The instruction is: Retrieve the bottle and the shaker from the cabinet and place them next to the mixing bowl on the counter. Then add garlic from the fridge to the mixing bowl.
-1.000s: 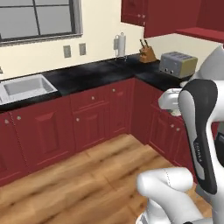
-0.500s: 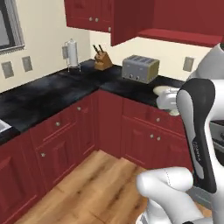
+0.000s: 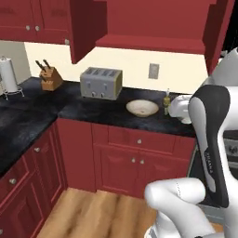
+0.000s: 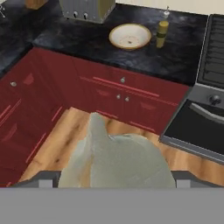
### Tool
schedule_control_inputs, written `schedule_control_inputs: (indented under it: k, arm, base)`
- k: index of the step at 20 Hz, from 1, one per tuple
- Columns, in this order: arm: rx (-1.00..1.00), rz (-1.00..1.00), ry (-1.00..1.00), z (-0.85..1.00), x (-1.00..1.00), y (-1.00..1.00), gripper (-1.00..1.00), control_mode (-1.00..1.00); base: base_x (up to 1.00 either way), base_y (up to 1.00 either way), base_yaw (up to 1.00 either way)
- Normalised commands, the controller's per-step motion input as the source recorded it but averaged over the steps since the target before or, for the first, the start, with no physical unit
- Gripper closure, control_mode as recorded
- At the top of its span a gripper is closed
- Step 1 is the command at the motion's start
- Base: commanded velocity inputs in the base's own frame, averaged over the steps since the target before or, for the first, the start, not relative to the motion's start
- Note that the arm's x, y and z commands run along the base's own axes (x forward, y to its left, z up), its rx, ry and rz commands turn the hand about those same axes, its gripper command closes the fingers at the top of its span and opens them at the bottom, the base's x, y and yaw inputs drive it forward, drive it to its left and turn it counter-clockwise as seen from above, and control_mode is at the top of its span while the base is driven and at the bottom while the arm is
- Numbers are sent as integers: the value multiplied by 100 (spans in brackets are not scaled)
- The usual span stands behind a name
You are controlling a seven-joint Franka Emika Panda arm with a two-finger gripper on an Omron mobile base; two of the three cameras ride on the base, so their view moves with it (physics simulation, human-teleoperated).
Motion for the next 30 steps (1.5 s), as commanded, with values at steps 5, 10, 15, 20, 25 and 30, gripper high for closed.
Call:
schedule_control_inputs:
  k: [5, 10, 15, 20, 25, 30]
  arm:
    - [0, 0, 0, 0, 0, 0, 100, 100]
    - [0, 0, 0, 0, 0, 0, 100, 100]
    - [0, 0, 0, 0, 0, 0, 100, 100]
    - [0, 0, 0, 0, 0, 0, 100, 100]
    - [0, 0, 0, 0, 0, 0, 100, 100]
    - [0, 0, 0, 0, 0, 0, 100, 100]
  base:
    - [100, 26, -22]
    - [92, 38, -51]
    - [43, 38, -23]
    - [25, -5, -14]
    - [84, 13, -48]
    - [39, 0, -7]
